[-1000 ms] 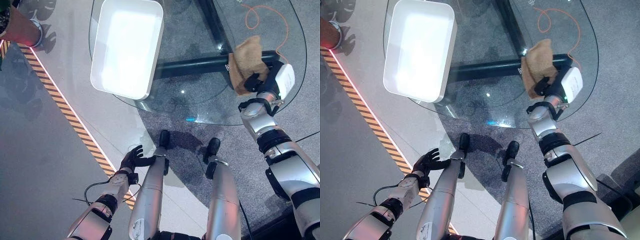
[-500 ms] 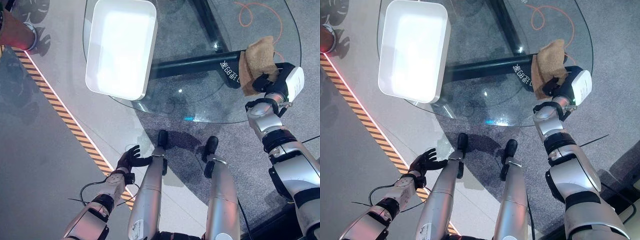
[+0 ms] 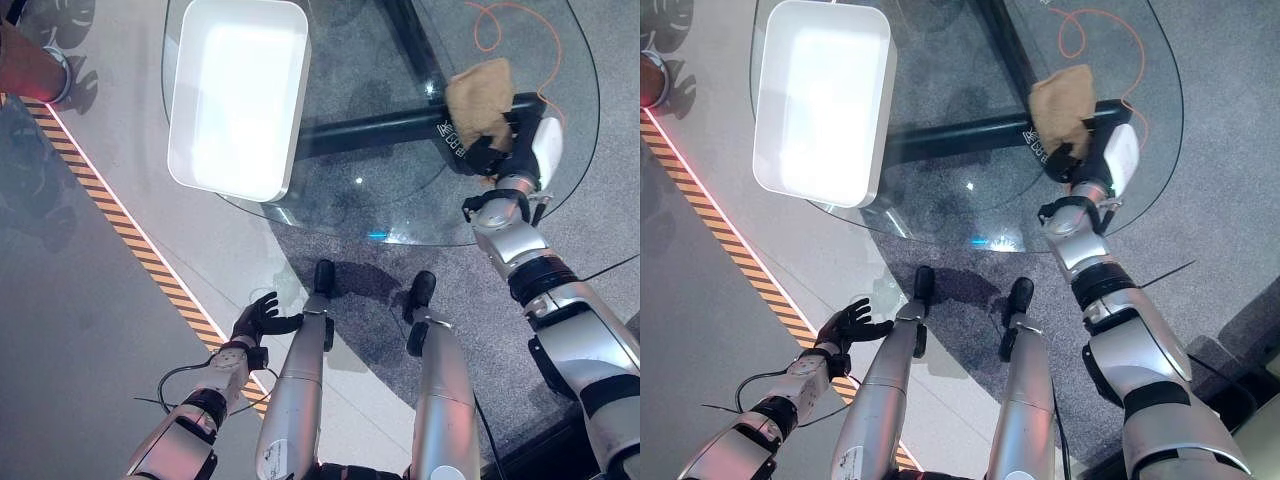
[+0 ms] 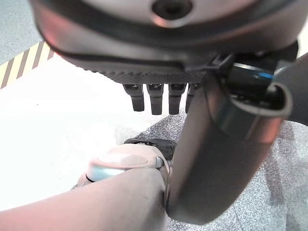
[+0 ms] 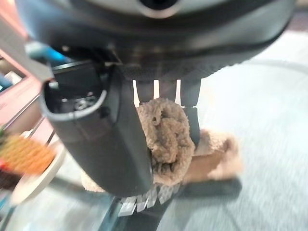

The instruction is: Wipe the table with a cloth and put it in the basket.

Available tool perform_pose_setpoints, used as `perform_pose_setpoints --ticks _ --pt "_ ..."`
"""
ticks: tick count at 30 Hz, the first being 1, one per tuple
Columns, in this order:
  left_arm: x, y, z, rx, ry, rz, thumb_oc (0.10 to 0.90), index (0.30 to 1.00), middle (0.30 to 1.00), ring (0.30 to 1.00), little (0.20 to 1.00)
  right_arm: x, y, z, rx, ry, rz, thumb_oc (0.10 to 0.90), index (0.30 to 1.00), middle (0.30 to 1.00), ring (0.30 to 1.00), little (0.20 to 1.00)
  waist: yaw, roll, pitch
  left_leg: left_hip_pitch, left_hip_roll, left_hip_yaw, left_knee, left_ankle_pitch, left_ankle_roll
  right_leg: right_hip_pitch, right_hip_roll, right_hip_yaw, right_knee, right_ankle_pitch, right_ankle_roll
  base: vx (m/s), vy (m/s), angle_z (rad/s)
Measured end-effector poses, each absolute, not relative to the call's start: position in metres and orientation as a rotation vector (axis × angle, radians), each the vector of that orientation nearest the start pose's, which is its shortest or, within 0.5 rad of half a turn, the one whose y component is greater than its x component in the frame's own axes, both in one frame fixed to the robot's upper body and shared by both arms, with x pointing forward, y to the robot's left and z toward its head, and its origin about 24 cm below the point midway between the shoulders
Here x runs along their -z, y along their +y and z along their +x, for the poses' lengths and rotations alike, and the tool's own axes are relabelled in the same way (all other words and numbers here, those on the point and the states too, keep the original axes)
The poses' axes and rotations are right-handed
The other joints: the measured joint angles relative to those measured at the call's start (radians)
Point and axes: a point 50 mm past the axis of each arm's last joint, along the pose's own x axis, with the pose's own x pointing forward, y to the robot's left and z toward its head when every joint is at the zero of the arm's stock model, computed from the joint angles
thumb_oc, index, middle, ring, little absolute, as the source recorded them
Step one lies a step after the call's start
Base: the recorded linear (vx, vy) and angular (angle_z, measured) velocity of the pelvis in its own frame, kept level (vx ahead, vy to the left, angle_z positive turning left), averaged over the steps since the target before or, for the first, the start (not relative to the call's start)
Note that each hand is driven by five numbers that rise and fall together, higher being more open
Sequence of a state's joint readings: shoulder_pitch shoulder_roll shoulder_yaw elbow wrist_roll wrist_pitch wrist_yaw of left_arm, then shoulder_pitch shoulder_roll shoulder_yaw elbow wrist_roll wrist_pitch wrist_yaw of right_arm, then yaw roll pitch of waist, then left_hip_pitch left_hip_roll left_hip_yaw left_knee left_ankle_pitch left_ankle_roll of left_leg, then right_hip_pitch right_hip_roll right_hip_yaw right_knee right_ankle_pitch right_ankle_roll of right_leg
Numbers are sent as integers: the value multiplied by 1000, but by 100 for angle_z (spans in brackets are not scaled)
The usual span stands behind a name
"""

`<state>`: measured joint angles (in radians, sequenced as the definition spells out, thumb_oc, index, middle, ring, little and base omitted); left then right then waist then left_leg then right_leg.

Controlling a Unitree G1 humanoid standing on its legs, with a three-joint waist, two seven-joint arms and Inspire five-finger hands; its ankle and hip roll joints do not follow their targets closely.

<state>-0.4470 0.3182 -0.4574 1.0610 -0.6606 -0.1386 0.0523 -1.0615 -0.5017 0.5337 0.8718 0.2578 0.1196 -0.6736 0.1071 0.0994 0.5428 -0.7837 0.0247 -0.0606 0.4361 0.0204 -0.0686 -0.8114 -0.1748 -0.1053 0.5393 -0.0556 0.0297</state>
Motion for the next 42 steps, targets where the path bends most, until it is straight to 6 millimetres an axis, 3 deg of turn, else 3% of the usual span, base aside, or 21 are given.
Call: perform_pose_setpoints --ticks 10,21,31,42 --pt "61 199 284 -58 562 -4 800 900 900 900 900 -175 -143 407 289 -179 -640 100 300 300 300 200 8 0 0 26 -11 6 -40 21 6 5 -16 3 -3 -3 -4 2 4 1" --pt "63 193 283 -46 560 -11 800 900 900 900 900 -159 -133 405 183 -153 -727 100 300 300 300 200 10 2 -1 34 -13 9 -53 26 5 7 -18 4 -2 -3 -4 0 0 0" --pt "63 190 283 -43 562 -15 800 900 900 900 900 -131 -104 392 -15 -138 -830 100 300 300 300 200 9 3 -1 47 -14 14 -72 33 4 8 -21 6 0 -6 -5 0 0 0" --pt "64 184 283 -32 563 -26 800 900 900 900 900 -129 -102 391 -22 -134 -828 100 300 300 300 200 8 4 -1 49 -10 14 -73 33 4 9 -20 7 -1 -6 -5 0 0 0"
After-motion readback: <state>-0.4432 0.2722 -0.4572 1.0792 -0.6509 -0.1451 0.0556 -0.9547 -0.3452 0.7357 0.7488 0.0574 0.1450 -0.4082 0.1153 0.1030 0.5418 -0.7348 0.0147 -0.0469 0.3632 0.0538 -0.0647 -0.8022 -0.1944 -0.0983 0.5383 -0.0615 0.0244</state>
